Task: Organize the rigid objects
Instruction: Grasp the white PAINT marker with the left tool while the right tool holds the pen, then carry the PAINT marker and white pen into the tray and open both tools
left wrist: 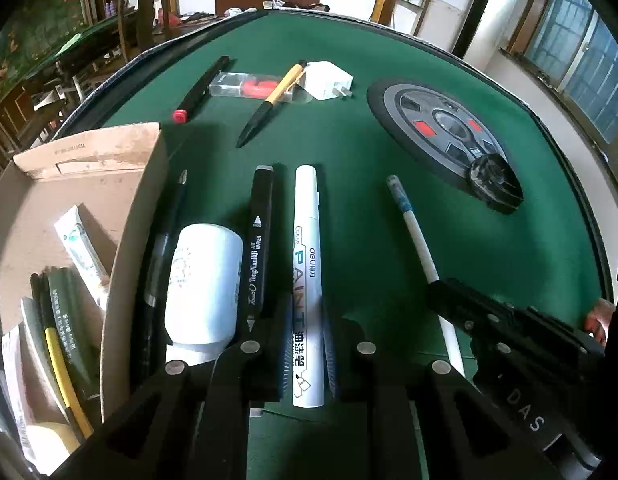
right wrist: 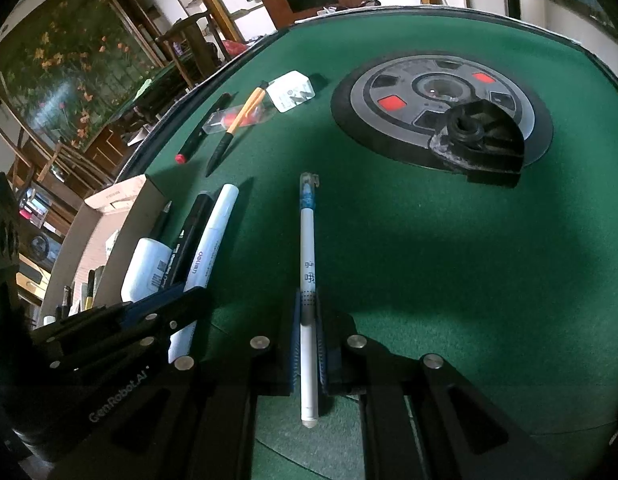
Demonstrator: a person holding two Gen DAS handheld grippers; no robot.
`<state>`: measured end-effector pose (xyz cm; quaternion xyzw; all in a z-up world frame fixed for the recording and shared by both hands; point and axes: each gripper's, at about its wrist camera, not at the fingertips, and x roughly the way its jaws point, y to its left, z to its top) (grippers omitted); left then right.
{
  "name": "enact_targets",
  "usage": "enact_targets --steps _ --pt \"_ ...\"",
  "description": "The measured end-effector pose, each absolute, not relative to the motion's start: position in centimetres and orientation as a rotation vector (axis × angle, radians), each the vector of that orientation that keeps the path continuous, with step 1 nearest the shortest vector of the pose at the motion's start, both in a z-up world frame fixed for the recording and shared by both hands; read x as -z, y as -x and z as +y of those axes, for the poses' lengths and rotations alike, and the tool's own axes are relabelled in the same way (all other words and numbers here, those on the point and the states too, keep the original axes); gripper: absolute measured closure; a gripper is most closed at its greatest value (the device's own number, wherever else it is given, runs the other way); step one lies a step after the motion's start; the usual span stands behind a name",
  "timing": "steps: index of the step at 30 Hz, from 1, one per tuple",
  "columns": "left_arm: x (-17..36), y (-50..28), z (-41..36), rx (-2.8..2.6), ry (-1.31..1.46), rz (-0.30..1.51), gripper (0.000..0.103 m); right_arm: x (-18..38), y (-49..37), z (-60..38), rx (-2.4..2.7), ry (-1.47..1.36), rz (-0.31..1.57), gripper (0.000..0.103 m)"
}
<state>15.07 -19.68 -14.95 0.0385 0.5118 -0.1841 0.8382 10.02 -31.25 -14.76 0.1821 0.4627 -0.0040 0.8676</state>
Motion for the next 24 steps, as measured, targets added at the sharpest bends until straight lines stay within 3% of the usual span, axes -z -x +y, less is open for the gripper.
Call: enact_targets --steps 16,24 --pt "14.9 -14.8 -19.4 0.389 -0.060 1.078 0.089 14.8 -10.0 -31.2 0.009 -0.377 0.967 0.096" --pt "14.1 -13.6 -16.6 0.474 0.146 1.116 0.090 14.7 -10.0 -31.9 -0.057 -0.483 0.949 0.096"
